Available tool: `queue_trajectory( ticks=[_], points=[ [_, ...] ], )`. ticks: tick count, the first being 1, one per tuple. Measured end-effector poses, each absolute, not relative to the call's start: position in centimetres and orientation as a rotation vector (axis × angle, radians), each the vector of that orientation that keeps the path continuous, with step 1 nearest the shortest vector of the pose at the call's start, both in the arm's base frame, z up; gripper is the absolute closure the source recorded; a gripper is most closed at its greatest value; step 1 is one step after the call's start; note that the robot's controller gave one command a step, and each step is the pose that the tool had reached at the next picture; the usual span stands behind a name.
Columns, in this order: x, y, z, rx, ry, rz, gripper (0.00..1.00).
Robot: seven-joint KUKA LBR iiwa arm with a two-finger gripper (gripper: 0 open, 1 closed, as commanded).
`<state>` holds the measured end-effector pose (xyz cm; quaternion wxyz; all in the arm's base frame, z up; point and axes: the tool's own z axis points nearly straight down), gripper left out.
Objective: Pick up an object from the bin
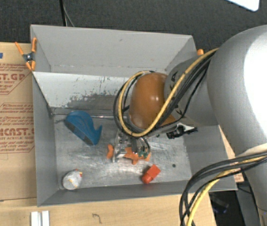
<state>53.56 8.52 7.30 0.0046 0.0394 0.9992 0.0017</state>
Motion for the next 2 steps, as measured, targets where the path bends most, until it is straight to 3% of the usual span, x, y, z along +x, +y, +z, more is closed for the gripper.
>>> queue_trajectory(
  ticks=[1, 2],
  points=[
    [53.6, 8.5, 7.3, 0.124, 3.130, 0.006, 1.00],
    [52.2, 8.7, 13.1, 0.098, 3.146, 0.000, 1.00]
  ],
)
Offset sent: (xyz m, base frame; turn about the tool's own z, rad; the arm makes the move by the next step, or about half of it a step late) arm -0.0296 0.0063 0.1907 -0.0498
